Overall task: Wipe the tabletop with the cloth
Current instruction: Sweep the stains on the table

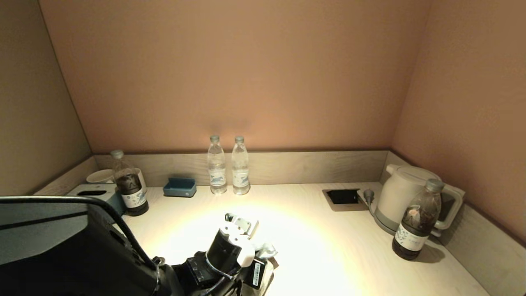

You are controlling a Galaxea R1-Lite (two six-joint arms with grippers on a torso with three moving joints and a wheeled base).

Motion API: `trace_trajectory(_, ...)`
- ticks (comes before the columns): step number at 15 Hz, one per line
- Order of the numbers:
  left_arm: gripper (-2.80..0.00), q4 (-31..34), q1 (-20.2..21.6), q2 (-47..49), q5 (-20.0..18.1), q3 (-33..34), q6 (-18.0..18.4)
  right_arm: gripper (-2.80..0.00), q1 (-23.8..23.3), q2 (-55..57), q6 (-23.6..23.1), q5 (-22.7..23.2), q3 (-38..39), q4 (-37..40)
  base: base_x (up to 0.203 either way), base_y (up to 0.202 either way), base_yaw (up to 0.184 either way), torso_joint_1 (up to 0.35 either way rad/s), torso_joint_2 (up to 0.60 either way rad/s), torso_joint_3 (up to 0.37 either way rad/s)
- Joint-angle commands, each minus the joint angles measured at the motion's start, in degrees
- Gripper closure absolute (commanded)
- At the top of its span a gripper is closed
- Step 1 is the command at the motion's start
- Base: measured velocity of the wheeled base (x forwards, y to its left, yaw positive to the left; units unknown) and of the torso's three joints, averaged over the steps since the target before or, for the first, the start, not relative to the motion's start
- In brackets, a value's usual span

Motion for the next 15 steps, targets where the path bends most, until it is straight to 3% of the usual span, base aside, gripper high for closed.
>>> trace_trajectory(1,0.0,-0.2,0.1,1.9,0.3,0.3,-0.1,0.0,-0.1,0.0,0.0,0.0,0.0,0.0,0.0,0.0,0.0,0.0,0.0,0.0)
trace_trajectory(6,0.0,1.6,2.0,4.7,2.4,-0.9,0.5,0.0,0.0,0.0,0.0,0.0,0.0,0.0,0.0,0.0,0.0,0.0,0.0,0.0)
trace_trajectory(15,0.0,1.1,12.4,8.6,6.0,-0.8,5.8,0.0,-0.1,0.0,0.0,0.0,0.0,0.0,0.0,0.0,0.0,0.0,0.0,0.0)
